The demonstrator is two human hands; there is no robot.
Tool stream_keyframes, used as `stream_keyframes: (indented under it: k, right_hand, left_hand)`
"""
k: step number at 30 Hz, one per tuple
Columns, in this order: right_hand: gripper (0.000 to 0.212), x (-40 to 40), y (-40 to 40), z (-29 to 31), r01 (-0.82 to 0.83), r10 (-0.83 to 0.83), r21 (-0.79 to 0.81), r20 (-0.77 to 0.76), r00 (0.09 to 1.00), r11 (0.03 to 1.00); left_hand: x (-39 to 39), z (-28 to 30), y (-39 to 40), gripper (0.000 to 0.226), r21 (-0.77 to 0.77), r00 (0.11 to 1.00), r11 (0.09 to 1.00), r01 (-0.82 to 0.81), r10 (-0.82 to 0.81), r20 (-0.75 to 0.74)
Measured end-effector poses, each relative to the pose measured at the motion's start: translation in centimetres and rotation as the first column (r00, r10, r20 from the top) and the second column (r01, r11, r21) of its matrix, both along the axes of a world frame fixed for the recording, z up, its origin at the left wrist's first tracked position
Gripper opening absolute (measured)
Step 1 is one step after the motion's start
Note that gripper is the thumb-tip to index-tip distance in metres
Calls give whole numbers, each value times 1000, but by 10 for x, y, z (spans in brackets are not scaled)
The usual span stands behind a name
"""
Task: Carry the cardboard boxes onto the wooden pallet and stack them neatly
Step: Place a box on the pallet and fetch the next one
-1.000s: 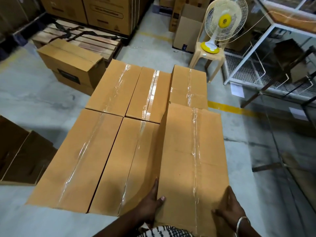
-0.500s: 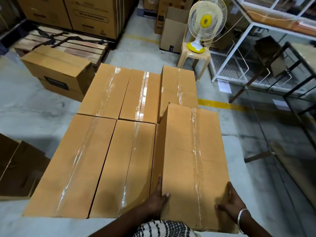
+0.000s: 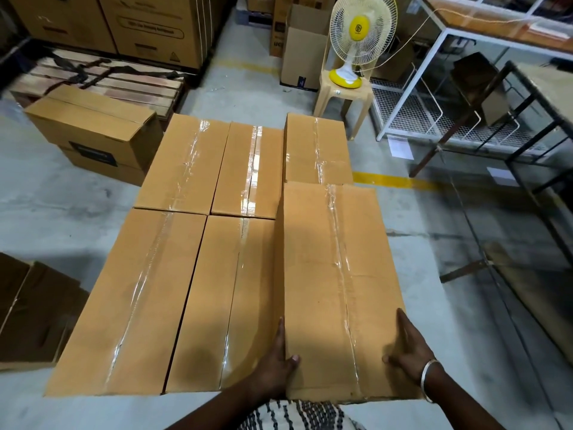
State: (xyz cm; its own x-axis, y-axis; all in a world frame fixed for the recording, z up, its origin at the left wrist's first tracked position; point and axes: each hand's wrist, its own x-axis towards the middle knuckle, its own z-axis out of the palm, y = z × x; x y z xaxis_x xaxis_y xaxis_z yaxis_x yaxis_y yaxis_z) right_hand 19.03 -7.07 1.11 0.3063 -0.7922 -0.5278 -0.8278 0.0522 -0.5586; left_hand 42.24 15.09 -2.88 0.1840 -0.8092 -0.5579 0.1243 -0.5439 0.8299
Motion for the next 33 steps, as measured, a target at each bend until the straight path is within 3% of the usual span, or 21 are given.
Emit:
stream_keyframes:
  k: [4,10,15,21,24,26,28,30,33]
  right_hand:
    - [121,12,2,1,-4,4,-15,-34,999,1000]
    - [118,0,5,-1,39,-39,1,-36,999,999]
    - [121,3,1,2,29,-28,15,-71,997,999]
    - [120,10,-8,0,36,-34,27,-86,996,999]
    - [104,20,-4,7,18,-22,-24,-152,988,1000]
    - [93,31,13,14,-94,64,-107,-256,964,990]
    - [99,42,37,19,-402,299,-180,-419,857,898]
    - [110,49,61,13,-688,565,-144,-466,681,711]
    - [116,59,82,4,-881,754,-17,-509,415,473]
  left_hand:
    - [8,7,5,84,66,992,997,-52,59,-115]
    - [12,19,-3,74,65,992,997,-38,45,-115]
    - [12,19,-6,74,34,999,999,-19,20,-30]
    - [16,27,-10,75,81,994,996,-44,51,-92]
    - [18,30,-12,76,79,991,995,-65,74,-113]
    - [17,30,-10,75,91,991,993,-71,81,-108]
    - [14,28,-3,68,159,994,985,-62,74,-75]
    - [8,24,7,64,204,996,979,-19,36,-82]
    - [3,16,18,72,114,992,989,97,-86,-97]
